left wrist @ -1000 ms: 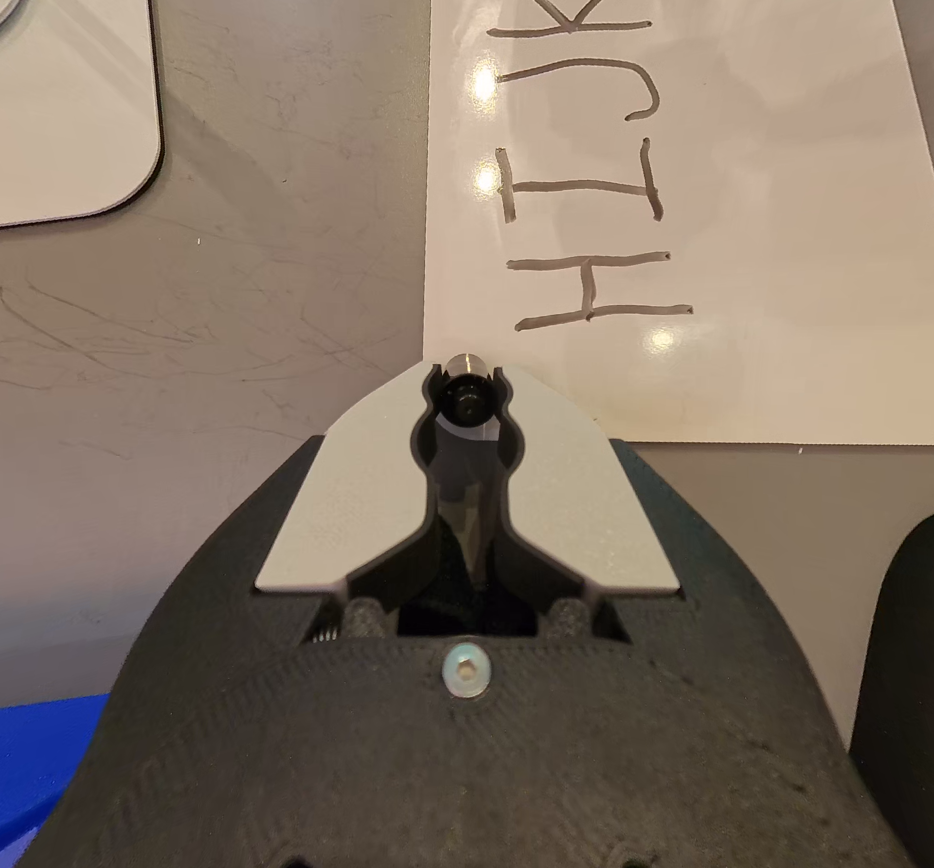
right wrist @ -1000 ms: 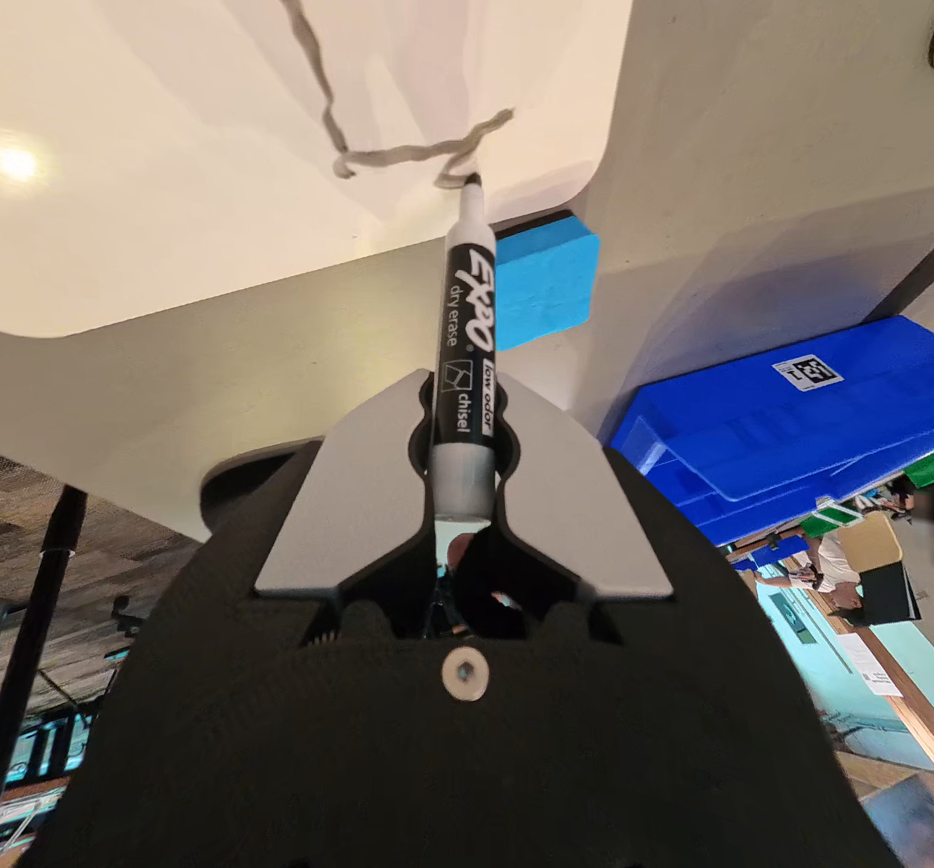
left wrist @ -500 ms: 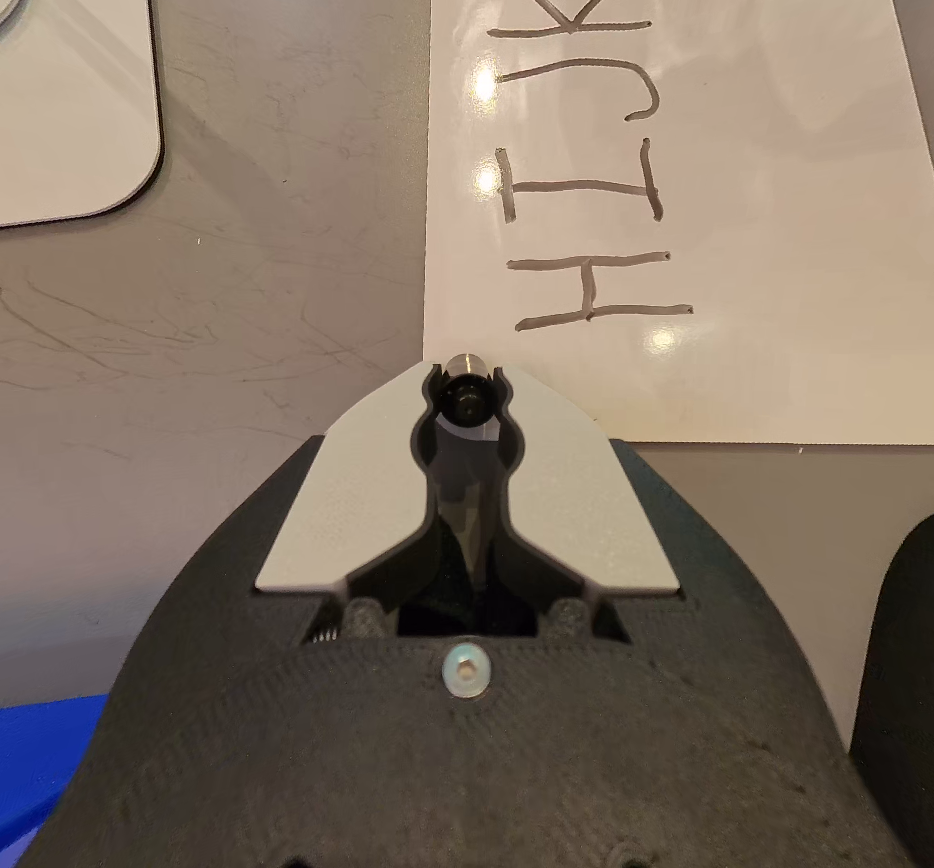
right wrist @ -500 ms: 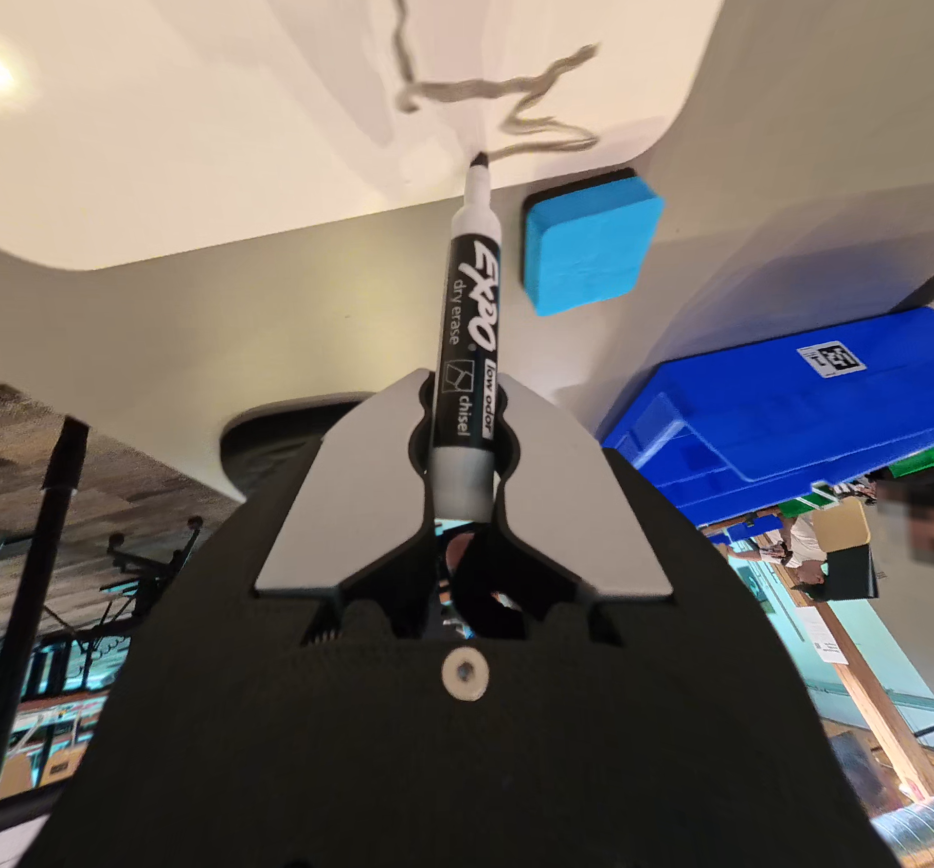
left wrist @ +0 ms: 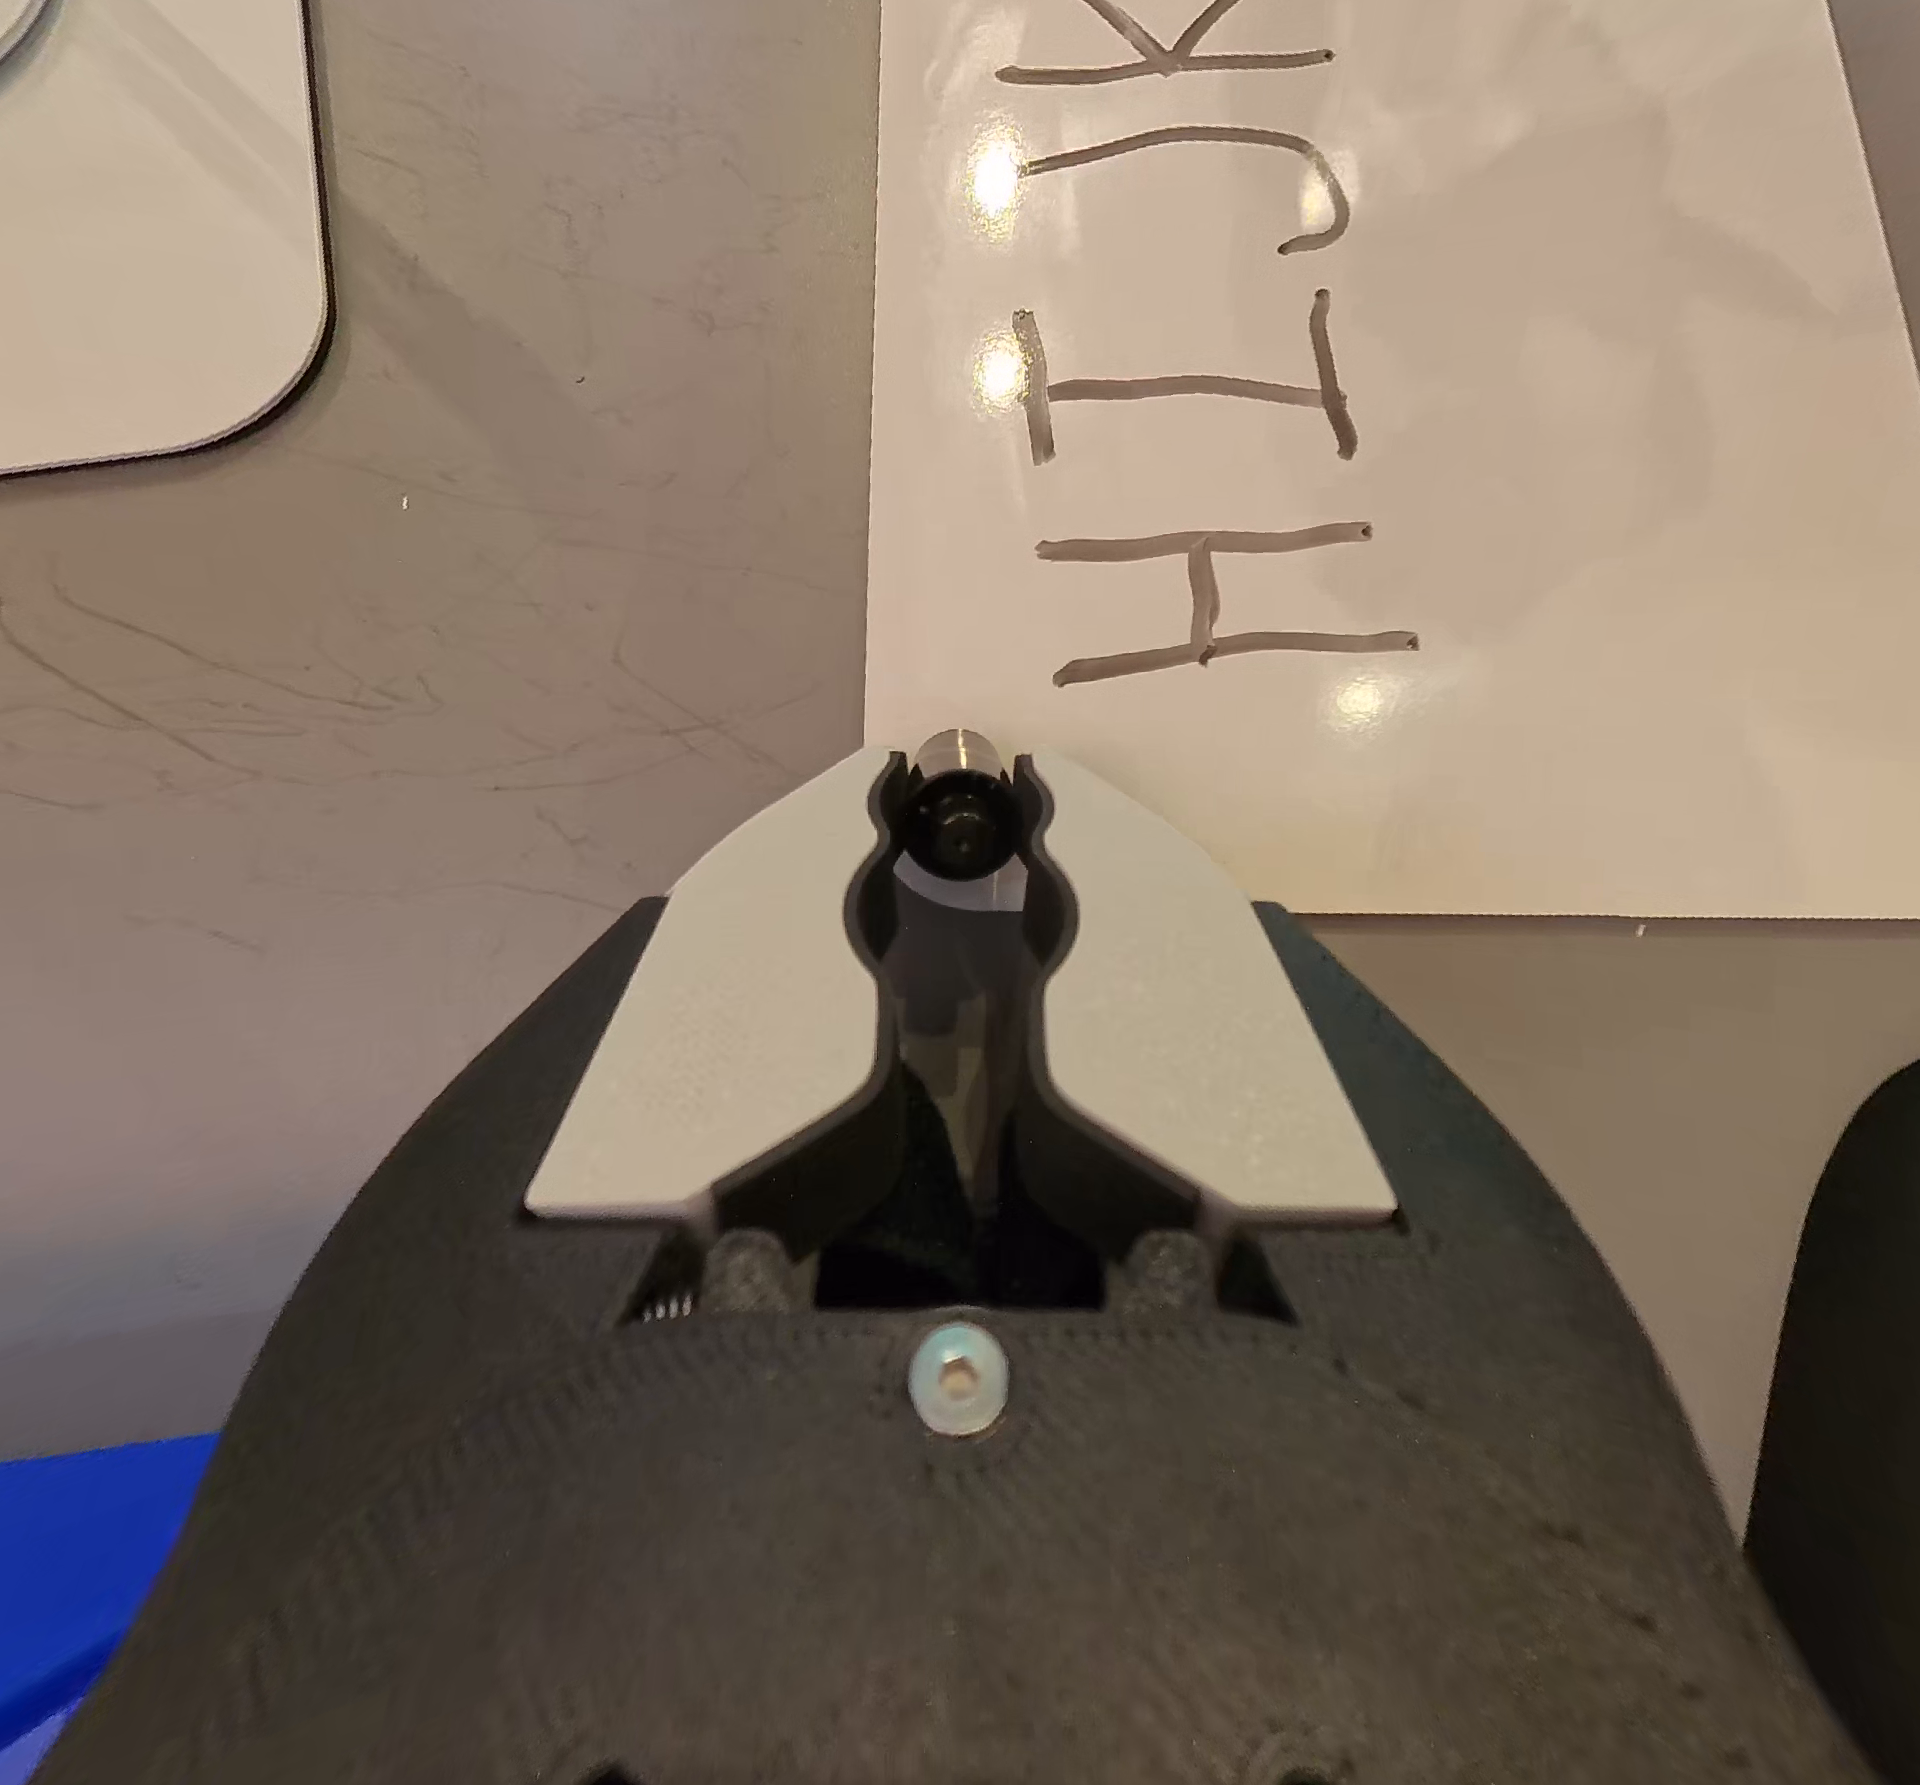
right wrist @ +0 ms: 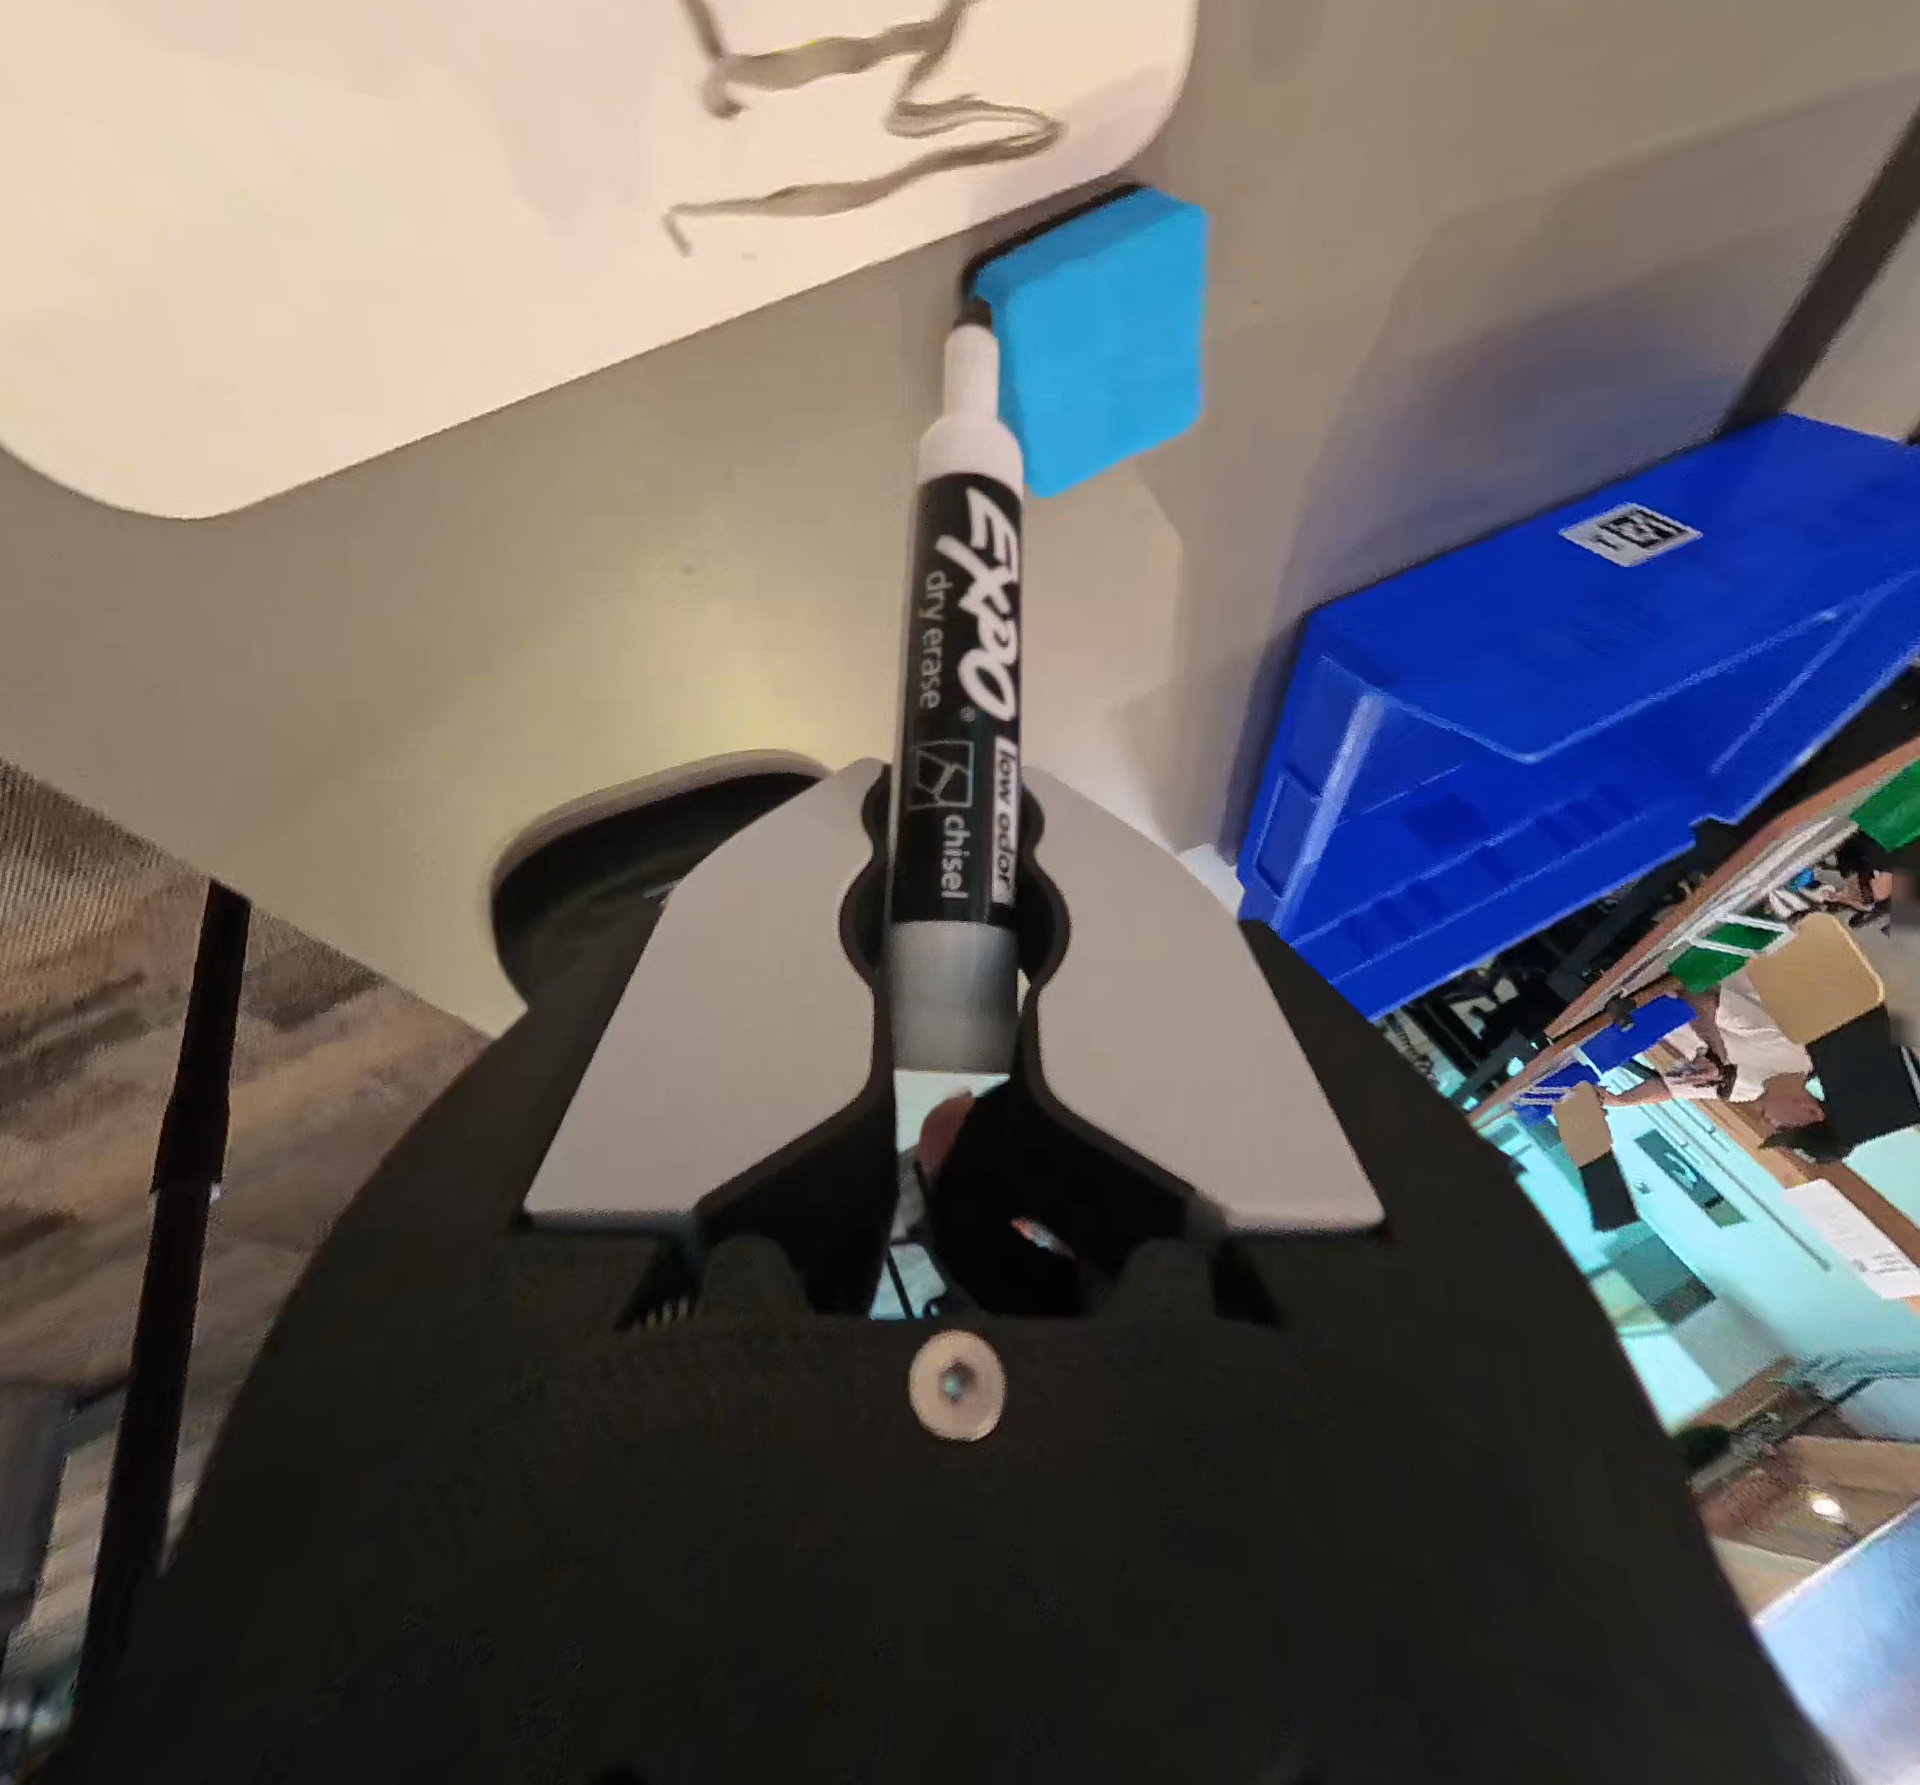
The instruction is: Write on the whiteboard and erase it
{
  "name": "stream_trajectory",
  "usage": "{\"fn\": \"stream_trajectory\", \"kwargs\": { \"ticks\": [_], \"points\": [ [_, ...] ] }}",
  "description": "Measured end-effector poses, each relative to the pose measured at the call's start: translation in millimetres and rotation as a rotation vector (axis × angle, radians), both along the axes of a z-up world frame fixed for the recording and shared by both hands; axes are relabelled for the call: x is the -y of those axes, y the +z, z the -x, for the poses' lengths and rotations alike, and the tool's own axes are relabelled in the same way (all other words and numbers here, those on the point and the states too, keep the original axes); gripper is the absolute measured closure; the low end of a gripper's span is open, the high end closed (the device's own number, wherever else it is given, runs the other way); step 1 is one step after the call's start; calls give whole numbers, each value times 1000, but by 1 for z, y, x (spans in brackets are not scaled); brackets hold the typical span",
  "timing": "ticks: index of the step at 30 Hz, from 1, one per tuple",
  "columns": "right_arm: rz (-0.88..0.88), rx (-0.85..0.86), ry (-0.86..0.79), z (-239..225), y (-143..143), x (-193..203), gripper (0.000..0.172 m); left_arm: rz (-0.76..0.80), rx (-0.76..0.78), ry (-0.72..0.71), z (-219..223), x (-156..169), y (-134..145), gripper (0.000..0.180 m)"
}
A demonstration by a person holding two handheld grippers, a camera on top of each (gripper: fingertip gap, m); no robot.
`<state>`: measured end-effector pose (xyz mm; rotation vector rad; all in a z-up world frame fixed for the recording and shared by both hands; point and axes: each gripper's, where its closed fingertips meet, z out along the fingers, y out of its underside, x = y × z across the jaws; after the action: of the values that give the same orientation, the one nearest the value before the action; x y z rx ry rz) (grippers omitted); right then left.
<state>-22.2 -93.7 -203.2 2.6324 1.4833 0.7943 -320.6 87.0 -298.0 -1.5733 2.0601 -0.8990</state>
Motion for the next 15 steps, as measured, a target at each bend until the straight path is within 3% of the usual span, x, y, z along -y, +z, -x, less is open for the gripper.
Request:
{"fn": "stream_trajectory", "kwargs": {
  "ticks": [1,6,15],
  "points": [
    [-31,-22,-4,-2,4,-4,152,3,0,1,0,0,0,160],
    [-152,-113,37,-10,16,-45,150,-9,58,18,-7,1,12,160],
    [-242,-444,344,29,22,-154,152,-91,160,104,-15,-15,36,160]
  ]
}}
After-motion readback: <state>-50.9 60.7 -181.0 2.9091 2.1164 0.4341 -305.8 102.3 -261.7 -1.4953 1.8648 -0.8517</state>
